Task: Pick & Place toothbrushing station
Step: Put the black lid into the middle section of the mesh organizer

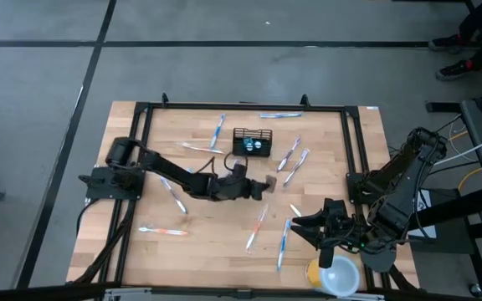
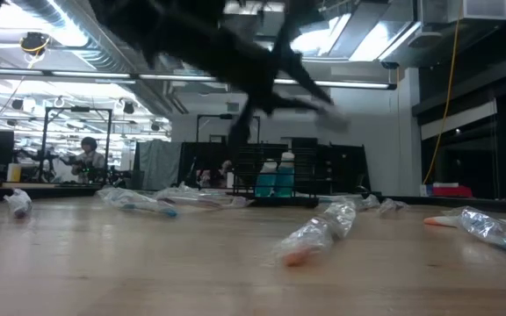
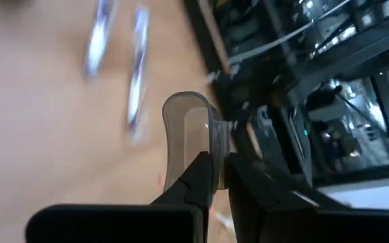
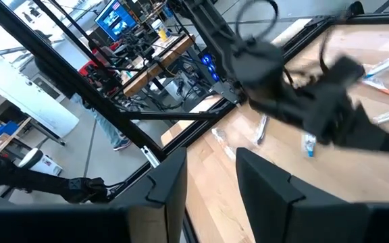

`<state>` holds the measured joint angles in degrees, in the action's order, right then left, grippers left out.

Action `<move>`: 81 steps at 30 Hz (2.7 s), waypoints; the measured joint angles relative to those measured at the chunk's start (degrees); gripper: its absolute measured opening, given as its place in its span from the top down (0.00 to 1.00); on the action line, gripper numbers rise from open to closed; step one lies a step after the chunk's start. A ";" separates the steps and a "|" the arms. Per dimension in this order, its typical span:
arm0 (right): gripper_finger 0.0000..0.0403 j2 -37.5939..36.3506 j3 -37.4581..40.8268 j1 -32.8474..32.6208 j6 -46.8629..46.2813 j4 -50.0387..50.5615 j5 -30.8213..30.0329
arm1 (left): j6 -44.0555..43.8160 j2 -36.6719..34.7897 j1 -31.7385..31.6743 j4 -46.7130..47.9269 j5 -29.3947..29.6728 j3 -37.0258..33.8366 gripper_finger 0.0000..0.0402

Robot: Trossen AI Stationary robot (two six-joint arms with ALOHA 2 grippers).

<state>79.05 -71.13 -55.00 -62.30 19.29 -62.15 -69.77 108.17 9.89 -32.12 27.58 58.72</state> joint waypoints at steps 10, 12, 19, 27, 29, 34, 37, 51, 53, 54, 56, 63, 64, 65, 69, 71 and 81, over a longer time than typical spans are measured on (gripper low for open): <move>0.68 0.00 0.00 -0.02 1.03 -0.01 0.02 | 26.72 -19.43 -3.49 24.94 11.08 0.11 0.94; 0.68 0.00 0.00 0.00 1.28 -0.02 0.00 | 33.16 -21.55 -5.60 29.49 6.01 0.08 0.94; 0.68 0.00 0.00 0.00 1.49 -0.02 0.00 | 52.68 -24.19 -14.03 35.79 -17.34 1.02 0.94; 0.68 -0.02 0.00 0.00 1.27 -0.44 -0.02 | 68.84 -22.55 -21.47 54.09 -28.90 12.35 0.94; 0.68 -0.02 0.00 0.02 1.25 -0.49 -0.54 | 73.30 -21.68 -22.81 58.66 -30.25 15.60 0.94; 0.68 -0.04 0.00 0.09 1.54 -0.47 -1.97 | 83.46 -13.99 -24.39 71.79 -31.80 24.92 0.94; 0.68 -0.04 0.00 0.09 1.46 -0.37 -2.60 | 88.72 -8.33 -24.11 78.18 -30.14 30.41 0.94; 0.68 -0.04 0.00 0.04 0.17 -0.87 -4.78 | 97.65 0.66 -23.12 78.97 -18.90 38.85 0.94; 0.68 -0.04 0.00 0.04 0.26 -0.90 -4.95 | 98.17 1.33 -23.12 79.38 -17.79 38.73 0.94; 0.68 -0.04 0.00 0.04 0.39 -0.89 -4.95 | 98.29 1.74 -23.03 78.12 -17.15 38.73 0.94; 0.68 -0.04 0.00 0.04 0.39 -0.87 -4.94 | 98.26 2.25 -22.77 77.74 -16.41 38.73 0.94; 0.68 -0.04 0.00 0.04 0.37 -0.89 -4.99 | 97.11 3.52 -23.08 77.13 -15.22 38.69 0.94; 0.68 -0.04 0.00 0.04 0.40 -0.92 -5.09 | 96.68 3.53 -23.19 77.40 -15.24 38.69 0.94; 0.68 -0.04 0.00 0.04 0.66 -0.94 -5.25 | 96.38 3.56 -23.19 77.24 -15.21 38.69 0.94; 0.68 -0.04 0.00 0.04 0.92 -1.03 -5.60 | 95.63 4.05 -23.41 77.12 -15.24 38.69 0.94; 0.68 -0.04 0.00 0.04 1.03 -1.07 -5.60 | 95.20 4.01 -23.51 76.96 -15.56 38.69 0.94; 0.68 -0.04 0.00 0.04 1.25 -1.32 -5.58 | 93.09 4.18 -23.54 77.70 -16.24 38.69 0.94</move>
<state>79.00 -71.13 -54.96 -61.06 17.97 -67.73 23.32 112.34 -13.65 45.58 11.34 97.41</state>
